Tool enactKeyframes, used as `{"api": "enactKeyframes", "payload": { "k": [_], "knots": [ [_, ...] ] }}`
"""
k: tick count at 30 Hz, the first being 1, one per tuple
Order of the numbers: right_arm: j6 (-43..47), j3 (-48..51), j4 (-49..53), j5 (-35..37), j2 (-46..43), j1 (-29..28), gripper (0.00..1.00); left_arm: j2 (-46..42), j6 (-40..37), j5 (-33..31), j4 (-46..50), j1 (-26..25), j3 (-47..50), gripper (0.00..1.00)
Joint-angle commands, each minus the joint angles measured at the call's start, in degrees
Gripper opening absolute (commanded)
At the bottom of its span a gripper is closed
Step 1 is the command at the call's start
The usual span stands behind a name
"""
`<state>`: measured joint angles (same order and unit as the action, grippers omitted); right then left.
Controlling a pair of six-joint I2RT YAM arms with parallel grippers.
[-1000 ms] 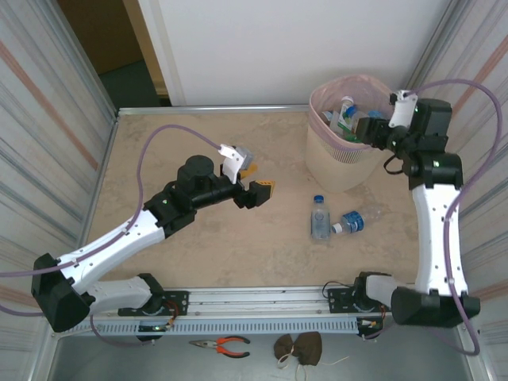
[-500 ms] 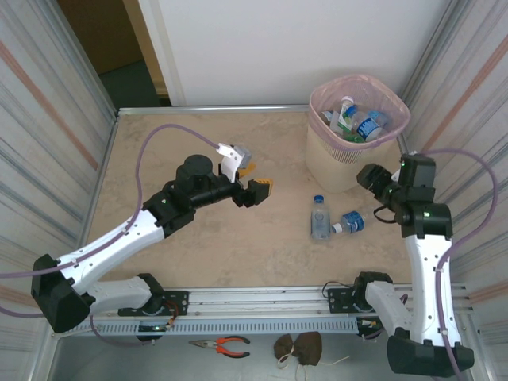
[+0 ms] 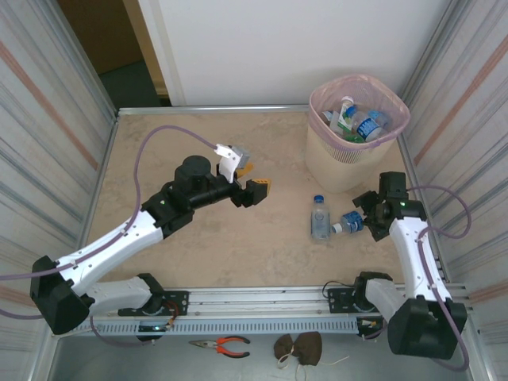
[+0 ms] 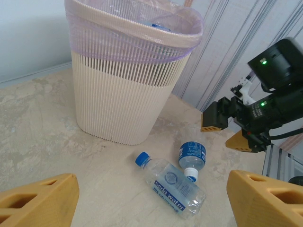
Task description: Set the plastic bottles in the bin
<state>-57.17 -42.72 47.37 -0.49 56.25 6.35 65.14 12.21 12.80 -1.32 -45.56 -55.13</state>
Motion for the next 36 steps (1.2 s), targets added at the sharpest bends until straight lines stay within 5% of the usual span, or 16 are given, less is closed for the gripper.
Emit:
{"api": "enactKeyframes", "payload": {
  "k": [1, 10, 23, 36],
  "knots": [
    [-4.4, 1.85, -5.04, -2.47, 2.72, 1.62, 0.86, -1.89, 0.89, -0.62, -0.78, 0.43, 1.39, 0.82],
    [-4.91, 3.65, -12.02, -7.06, 13.35, 4.84, 0.9, -1.77, 1.68, -0.71, -1.17, 0.47, 1.24, 0.82],
    [-3.06, 5.92, -20.16, -11.02, 22.35, 11.49, 0.74, -2.21, 1.77, -1.12, -0.75, 0.56, 0.9, 0.82],
    [0.97, 5.51, -16.59, -10.71, 15.87, 18.83, 0.63, -1.82, 1.68, -1.22, -0.73, 0.52, 0.29, 0.82]
  ]
}}
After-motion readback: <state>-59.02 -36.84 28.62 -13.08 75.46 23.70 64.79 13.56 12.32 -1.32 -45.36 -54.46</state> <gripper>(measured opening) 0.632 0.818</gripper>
